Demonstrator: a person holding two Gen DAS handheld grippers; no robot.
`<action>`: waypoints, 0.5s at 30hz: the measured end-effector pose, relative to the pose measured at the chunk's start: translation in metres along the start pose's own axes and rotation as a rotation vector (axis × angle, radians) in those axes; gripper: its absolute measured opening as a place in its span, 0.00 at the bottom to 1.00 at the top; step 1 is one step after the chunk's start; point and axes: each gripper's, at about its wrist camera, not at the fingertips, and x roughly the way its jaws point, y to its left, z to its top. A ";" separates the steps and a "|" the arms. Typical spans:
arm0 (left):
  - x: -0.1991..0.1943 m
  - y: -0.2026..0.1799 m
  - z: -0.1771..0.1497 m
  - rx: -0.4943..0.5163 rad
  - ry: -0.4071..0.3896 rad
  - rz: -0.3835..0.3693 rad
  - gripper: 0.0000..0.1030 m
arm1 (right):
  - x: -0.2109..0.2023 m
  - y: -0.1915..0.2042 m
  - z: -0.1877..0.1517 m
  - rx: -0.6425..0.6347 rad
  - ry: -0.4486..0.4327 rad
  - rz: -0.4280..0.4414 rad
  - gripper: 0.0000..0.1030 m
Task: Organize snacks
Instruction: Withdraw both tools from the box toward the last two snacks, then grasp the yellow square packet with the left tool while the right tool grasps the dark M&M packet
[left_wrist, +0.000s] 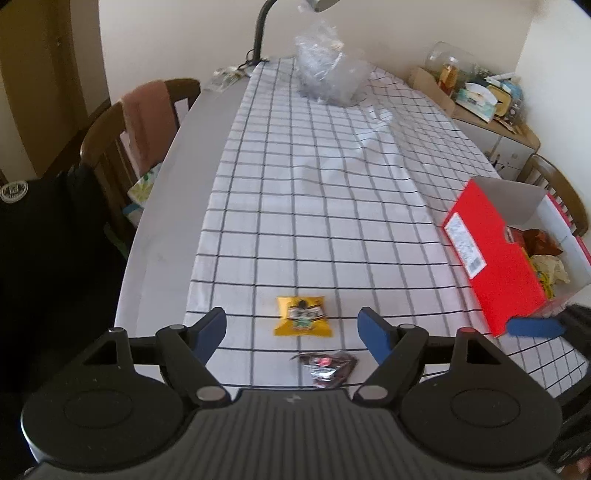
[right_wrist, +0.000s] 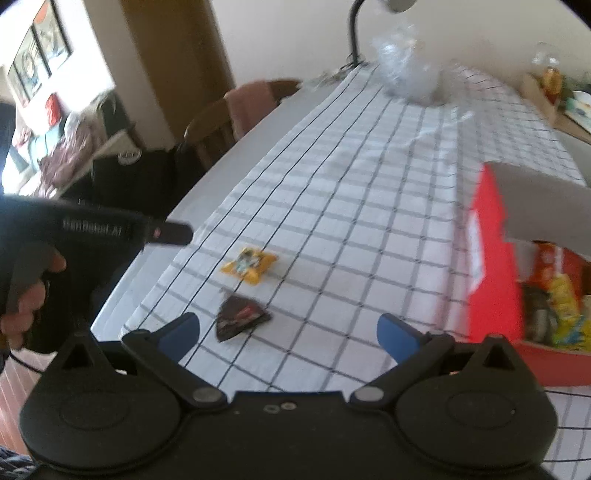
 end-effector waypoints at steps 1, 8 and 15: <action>0.003 0.005 -0.001 -0.003 0.006 0.000 0.76 | 0.008 0.004 0.000 -0.008 0.013 0.002 0.99; 0.020 0.035 -0.009 -0.031 0.056 0.014 0.76 | 0.064 0.032 0.006 -0.101 0.114 0.032 0.94; 0.031 0.053 -0.011 -0.039 0.088 0.023 0.76 | 0.106 0.042 0.014 -0.141 0.182 0.005 0.84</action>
